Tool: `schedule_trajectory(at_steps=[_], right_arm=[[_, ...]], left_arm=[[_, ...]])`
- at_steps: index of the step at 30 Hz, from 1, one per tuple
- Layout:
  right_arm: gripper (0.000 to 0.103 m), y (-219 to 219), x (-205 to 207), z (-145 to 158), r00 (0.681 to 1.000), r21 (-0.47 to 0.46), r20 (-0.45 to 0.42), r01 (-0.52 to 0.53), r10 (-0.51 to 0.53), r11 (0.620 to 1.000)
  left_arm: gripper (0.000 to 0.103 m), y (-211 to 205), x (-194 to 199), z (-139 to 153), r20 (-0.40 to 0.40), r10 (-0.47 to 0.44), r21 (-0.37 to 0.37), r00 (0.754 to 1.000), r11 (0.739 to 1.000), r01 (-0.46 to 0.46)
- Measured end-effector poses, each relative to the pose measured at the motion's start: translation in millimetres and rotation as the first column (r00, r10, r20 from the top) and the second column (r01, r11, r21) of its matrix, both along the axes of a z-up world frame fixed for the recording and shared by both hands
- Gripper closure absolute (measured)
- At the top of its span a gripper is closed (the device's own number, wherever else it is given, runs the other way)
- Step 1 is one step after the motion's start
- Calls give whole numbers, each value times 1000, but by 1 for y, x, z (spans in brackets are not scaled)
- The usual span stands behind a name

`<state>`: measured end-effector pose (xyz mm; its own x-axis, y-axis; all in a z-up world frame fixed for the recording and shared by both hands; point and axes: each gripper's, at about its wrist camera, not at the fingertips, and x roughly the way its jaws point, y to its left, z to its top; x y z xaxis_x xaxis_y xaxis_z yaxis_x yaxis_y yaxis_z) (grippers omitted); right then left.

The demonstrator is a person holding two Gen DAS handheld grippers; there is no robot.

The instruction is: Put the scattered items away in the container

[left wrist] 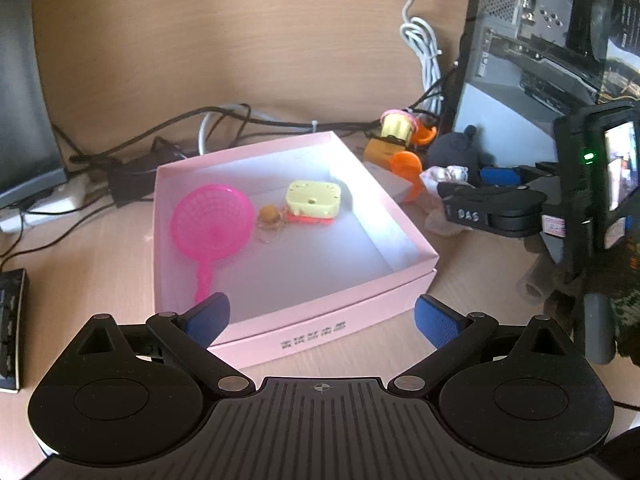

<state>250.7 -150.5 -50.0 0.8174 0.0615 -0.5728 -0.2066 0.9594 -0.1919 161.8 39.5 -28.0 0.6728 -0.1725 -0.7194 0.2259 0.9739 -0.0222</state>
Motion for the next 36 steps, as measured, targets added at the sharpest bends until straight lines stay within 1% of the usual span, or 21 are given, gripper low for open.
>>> schedule_trajectory(at_steps=[3, 5, 6, 7, 10, 13, 15, 17, 18, 19, 20, 21, 22, 25, 26, 27, 28, 30, 31, 33, 36], right_arm=[[42, 4, 13, -10, 1000, -27, -21, -11, 11, 1000], [63, 5, 18, -15, 999, -22, -46, -26, 25, 999], [77, 5, 19, -15, 998, -14, -65, -30, 29, 999], [80, 3, 18, -14, 996, 4, -78, -34, 34, 999], [83, -3, -1, -2, 996, 57, -72, -45, 49, 997], [83, -7, -32, 11, 992, 89, -71, -97, 104, 991], [83, -8, -57, 16, 980, 126, -101, -157, 170, 980], [82, -8, -77, 18, 958, 184, -153, -212, 241, 960], [76, -8, -87, 18, 945, 214, -175, -238, 277, 947], [60, -8, -95, 18, 936, 231, -181, -257, 301, 939], [50, -8, -104, 20, 933, 240, -172, -271, 316, 932], [32, -8, -111, 23, 936, 243, -148, -279, 320, 929], [28, -8, -117, 27, 941, 245, -117, -283, 318, 927], [29, -12, -114, 39, 959, 261, -59, -254, 278, 931], [30, -13, -107, 41, 970, 259, -42, -223, 241, 940], [39, -14, -98, 40, 977, 255, -38, -193, 209, 948], [57, -16, -87, 38, 984, 258, -38, -156, 172, 953], [71, -23, -57, 32, 992, 301, -77, -71, 98, 951], [74, -27, -44, 28, 994, 322, -86, -35, 66, 946], [74, -27, -20, 20, 997, 328, -69, 8, 16, 945], [74, -13, 12, 9, 999, 264, -48, 16, -4, 964]], left_arm=[[2, 3, 0, -1, -8, 14, -4, 1000, 1000, -14], [2, 4, -2, -1, -7, 18, -2, 1000, 1000, -18], [2, 4, -4, 0, -4, 17, 1, 1000, 1000, -17], [1, 4, -6, 1, 0, 14, 4, 1000, 1000, -14], [1, 1, -14, 2, 5, -7, 21, 1000, 1000, 7], [1, -7, -27, -1, 7, -67, 56, 998, 996, 66], [1, -12, -34, -4, -1, -93, 69, 996, 993, 93], [1, -13, -40, -7, -19, -102, 65, 995, 992, 103], [1, -13, -42, -8, -27, -103, 61, 994, 993, 104], [1, -13, -45, -9, -36, -102, 58, 994, 993, 104], [1, -13, -47, -10, -40, -103, 58, 994, 993, 105], [1, -12, -49, -11, -44, -104, 61, 994, 992, 107], [1, -12, -50, -12, -46, -105, 65, 993, 992, 108], [1, -10, -53, -14, -60, -101, 72, 993, 992, 105], [1, -9, -53, -15, -61, -102, 72, 993, 992, 106], [1, -8, -54, -14, -58, -106, 71, 993, 991, 110], [1, -8, -54, -13, -55, -110, 71, 992, 991, 114], [1, -7, -52, -12, -49, -114, 66, 992, 991, 117], [1, -6, -50, -11, -48, -111, 63, 993, 991, 114], [1, -4, -46, -10, -46, -100, 54, 994, 993, 102], [1, 2, -39, -11, -49, -81, 22, 996, 996, 82]])
